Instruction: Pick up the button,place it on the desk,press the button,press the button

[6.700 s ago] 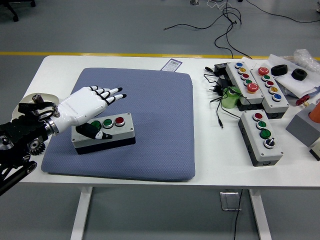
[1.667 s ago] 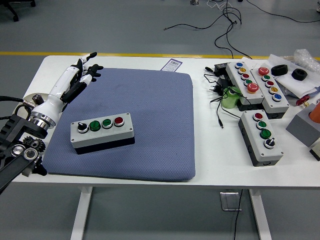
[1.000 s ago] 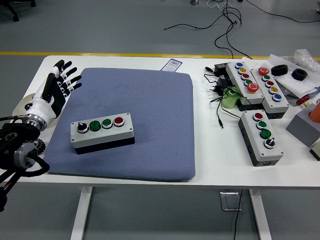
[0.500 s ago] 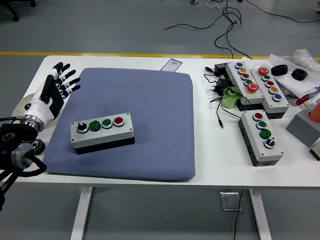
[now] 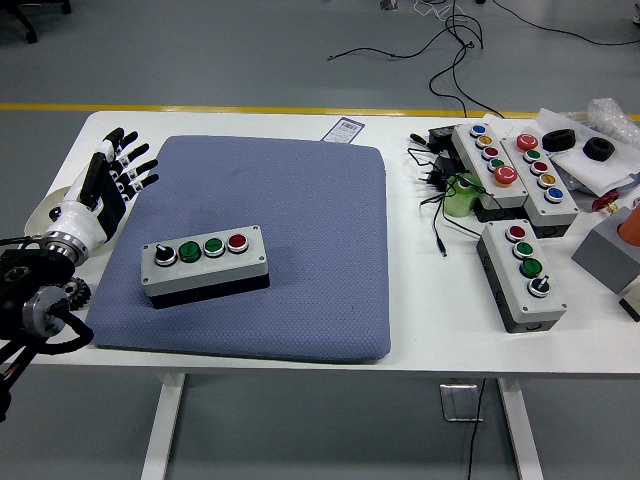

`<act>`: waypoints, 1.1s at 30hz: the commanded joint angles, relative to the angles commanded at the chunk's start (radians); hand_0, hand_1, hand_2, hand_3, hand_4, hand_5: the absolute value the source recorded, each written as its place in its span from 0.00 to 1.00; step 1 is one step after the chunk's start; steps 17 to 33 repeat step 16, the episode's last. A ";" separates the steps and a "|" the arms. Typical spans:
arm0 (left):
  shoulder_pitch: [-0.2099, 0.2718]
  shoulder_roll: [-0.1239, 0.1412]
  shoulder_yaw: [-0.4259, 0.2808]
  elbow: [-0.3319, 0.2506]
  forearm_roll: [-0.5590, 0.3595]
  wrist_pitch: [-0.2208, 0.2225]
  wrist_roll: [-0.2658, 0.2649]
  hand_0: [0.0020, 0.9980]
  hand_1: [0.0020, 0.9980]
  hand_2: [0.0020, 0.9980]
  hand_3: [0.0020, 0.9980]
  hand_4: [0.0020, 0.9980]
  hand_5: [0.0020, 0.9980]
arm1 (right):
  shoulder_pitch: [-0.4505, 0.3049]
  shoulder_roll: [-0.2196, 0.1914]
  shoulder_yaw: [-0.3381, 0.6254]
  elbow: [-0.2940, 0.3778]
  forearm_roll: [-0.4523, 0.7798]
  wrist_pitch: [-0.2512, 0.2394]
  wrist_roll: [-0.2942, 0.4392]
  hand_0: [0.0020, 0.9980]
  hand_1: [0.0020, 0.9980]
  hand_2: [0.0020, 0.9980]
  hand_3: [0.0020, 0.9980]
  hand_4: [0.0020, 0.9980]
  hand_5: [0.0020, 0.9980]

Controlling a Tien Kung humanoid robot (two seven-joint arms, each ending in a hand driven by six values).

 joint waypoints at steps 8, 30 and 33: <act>-0.001 0.002 -0.003 0.003 0.002 0.001 0.003 0.83 0.88 0.96 0.98 0.61 1.00 | 0.002 0.000 0.001 0.000 -0.001 0.000 -0.001 0.54 0.64 0.69 0.61 0.28 0.12; -0.003 0.003 0.000 0.002 0.003 0.002 0.004 0.83 0.88 0.96 0.98 0.61 1.00 | 0.002 0.000 0.002 0.000 -0.003 0.000 0.000 0.54 0.64 0.69 0.61 0.28 0.12; -0.003 0.003 0.000 0.002 0.003 0.002 0.004 0.83 0.88 0.96 0.98 0.61 1.00 | 0.002 0.000 0.002 0.000 -0.003 0.000 0.000 0.54 0.64 0.69 0.61 0.28 0.12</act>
